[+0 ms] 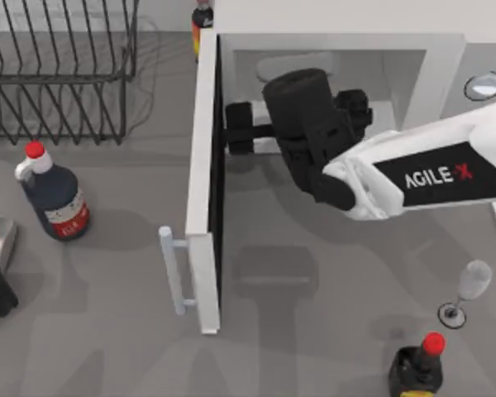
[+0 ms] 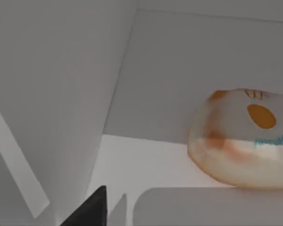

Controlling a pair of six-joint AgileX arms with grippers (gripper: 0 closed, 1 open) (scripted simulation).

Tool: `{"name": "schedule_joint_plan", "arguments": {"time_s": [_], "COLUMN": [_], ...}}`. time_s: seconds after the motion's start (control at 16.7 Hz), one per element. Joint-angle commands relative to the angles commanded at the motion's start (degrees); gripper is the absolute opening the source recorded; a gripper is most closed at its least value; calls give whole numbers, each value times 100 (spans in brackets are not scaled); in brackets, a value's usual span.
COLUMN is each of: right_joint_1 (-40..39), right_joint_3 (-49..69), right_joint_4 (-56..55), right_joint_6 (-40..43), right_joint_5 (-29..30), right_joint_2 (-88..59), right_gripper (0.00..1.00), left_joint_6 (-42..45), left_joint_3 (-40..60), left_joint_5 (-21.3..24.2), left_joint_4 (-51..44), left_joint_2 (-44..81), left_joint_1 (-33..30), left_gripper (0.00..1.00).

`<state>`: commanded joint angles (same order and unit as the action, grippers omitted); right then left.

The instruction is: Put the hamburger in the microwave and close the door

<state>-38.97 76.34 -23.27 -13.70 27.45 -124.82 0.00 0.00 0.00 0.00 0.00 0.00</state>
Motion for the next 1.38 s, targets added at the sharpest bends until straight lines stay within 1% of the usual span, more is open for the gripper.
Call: {"name": "schedule_joint_plan", "arguments": {"time_s": [0.42,0.78,0.96,1.38], "right_joint_1": [-583,-904,-948,-907], "right_joint_3": [-1613,-2623,-2818,-2699], "right_joint_4": [-440,-573,-529,-547], "right_joint_6": [-386,-593,-621,-616], "right_joint_5": [470,677,682,703], "right_joint_2": [823,1029,922,1053], "right_gripper": [100,100,100,100], "left_joint_6": [0,0,0,0], "left_joint_3": [0,0,0,0], "left_joint_5": [0,0,0,0], "left_joint_4": [0,0,0,0], "left_joint_2": [0,0,0,0], "left_joint_1": [0,0,0,0], "left_gripper": [100,100,100,100]}}
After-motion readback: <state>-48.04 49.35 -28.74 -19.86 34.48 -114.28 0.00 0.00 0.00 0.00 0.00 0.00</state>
